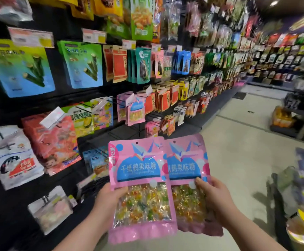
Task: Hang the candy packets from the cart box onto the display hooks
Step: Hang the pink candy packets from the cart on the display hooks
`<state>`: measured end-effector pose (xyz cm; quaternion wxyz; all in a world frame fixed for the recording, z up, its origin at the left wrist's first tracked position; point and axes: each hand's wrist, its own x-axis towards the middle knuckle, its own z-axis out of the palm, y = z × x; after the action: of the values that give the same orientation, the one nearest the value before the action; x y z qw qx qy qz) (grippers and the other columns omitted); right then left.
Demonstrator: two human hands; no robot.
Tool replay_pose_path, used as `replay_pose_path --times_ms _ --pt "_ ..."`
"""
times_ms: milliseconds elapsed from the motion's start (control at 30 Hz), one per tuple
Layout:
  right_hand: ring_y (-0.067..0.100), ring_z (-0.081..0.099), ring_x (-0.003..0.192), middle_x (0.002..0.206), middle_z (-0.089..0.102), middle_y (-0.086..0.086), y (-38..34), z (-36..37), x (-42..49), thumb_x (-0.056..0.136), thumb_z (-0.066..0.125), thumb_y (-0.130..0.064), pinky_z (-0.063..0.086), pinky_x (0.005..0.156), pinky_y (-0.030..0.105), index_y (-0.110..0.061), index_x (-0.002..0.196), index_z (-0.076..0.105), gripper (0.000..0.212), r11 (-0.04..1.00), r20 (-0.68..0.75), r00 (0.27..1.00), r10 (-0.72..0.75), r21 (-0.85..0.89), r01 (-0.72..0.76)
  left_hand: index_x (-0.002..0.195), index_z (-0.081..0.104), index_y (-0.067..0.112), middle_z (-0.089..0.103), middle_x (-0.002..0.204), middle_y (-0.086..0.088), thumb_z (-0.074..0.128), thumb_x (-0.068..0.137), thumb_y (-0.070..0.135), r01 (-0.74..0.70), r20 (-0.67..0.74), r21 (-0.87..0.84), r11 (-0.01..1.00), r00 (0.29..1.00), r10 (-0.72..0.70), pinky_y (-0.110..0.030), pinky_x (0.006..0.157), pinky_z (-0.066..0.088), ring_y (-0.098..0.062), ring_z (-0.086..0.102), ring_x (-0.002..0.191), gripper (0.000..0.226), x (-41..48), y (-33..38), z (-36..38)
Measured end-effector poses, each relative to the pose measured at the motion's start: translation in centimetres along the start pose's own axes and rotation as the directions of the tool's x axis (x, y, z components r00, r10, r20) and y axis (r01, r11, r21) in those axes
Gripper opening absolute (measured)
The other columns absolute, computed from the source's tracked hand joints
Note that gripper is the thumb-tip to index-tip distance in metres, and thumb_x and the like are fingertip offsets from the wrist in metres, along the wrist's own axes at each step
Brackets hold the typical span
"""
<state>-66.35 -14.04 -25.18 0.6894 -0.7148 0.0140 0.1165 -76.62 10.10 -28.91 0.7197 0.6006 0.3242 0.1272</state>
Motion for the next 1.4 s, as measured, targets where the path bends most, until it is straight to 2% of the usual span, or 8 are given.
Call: replay_pose_path --times_ms 100,400,767,967,1067,1167,1267,1400 --pt "0.018 0.066 0.054 0.065 0.070 0.007 -1.0 0.7 3.3 0.088 0.061 -0.005 0.055 0.049 0.027 -0.003 0.088 0.065 0.004 1.000 -0.045 0.999 -0.018 0.013 0.019 0.100 0.067 0.012 0.069 0.101 -0.028 0.066 0.086 0.006 -0.021 0.023 0.029 0.999 1.000 0.020 -0.062 0.092 0.048 -0.044 0.065 0.093 0.016 3.9 1.9 1.0" --pt "0.035 0.068 0.080 0.089 0.071 0.024 -1.0 0.4 11.0 0.088 0.063 -0.007 0.054 0.084 0.054 0.003 0.095 0.065 0.013 0.997 -0.102 0.994 0.035 0.068 -0.028 0.098 0.065 0.016 0.068 0.105 -0.027 0.064 0.088 0.004 -0.030 0.099 0.062 0.998 0.995 0.024 -0.063 0.091 0.049 -0.050 0.061 0.105 0.016 11.2 3.4 5.0" --pt "0.031 0.068 0.073 0.084 0.071 0.020 -2.7 -5.0 24.6 0.090 0.061 -0.008 0.056 0.069 0.038 0.001 0.095 0.063 0.011 0.997 0.020 0.999 0.035 0.072 -0.036 0.095 0.067 0.010 0.075 0.090 -0.016 0.064 0.087 0.001 -0.019 0.014 -0.001 1.000 1.000 0.019 -0.061 0.088 0.052 -0.038 0.070 0.092 0.013 17.4 5.2 15.7" --pt "0.039 0.070 0.087 0.086 0.074 0.020 -4.5 -10.5 33.8 0.087 0.064 -0.014 0.054 0.084 0.059 -0.006 0.080 0.072 0.013 1.000 0.089 0.996 0.005 -0.025 -0.002 0.105 0.072 0.010 0.075 0.100 -0.017 0.074 0.073 0.014 -0.058 0.011 -0.060 0.996 0.998 0.059 -0.063 0.096 0.047 -0.040 0.068 0.100 0.033 20.0 5.6 24.2" --pt "0.038 0.070 0.089 0.087 0.075 0.018 -5.2 -12.2 37.9 0.087 0.065 -0.014 0.054 0.085 0.058 -0.005 0.084 0.072 0.011 0.999 0.131 0.991 -0.001 -0.053 0.008 0.105 0.071 0.011 0.074 0.102 -0.016 0.076 0.073 0.013 -0.063 -0.021 -0.096 0.993 0.998 0.061 -0.063 0.096 0.047 -0.039 0.068 0.101 0.033 20.7 5.8 27.1" --pt "0.034 0.071 0.088 0.087 0.076 0.012 -5.0 -12.3 41.1 0.083 0.068 -0.023 0.053 0.087 0.057 -0.009 0.089 0.073 0.017 0.996 0.208 0.978 0.011 -0.090 0.008 0.106 0.070 0.008 0.076 0.097 -0.014 0.072 0.079 0.005 -0.080 -0.069 -0.111 0.991 0.995 0.072 -0.052 0.089 0.055 -0.032 0.071 0.094 0.028 21.3 5.8 28.4" --pt "0.037 0.071 0.090 0.092 0.075 0.017 -4.9 -10.7 43.1 0.087 0.066 -0.017 0.053 0.088 0.059 -0.005 0.096 0.070 0.016 0.997 0.288 0.956 0.058 -0.073 -0.039 0.096 0.070 0.010 0.078 0.081 -0.004 0.060 0.086 -0.005 -0.114 -0.187 -0.086 0.990 0.978 0.097 -0.029 0.064 0.058 -0.015 0.074 0.074 0.020 21.8 6.1 28.4" --pt "0.041 0.069 0.092 0.091 0.074 0.019 -5.1 -7.5 45.7 0.090 0.064 -0.014 0.053 0.087 0.059 -0.007 0.086 0.068 0.009 0.997 0.368 0.929 0.043 -0.081 -0.014 0.101 0.071 0.012 0.076 0.096 -0.012 0.061 0.088 -0.001 -0.087 -0.289 -0.093 0.992 0.956 0.057 -0.054 0.091 0.052 -0.034 0.070 0.095 0.021 23.8 6.2 26.9"
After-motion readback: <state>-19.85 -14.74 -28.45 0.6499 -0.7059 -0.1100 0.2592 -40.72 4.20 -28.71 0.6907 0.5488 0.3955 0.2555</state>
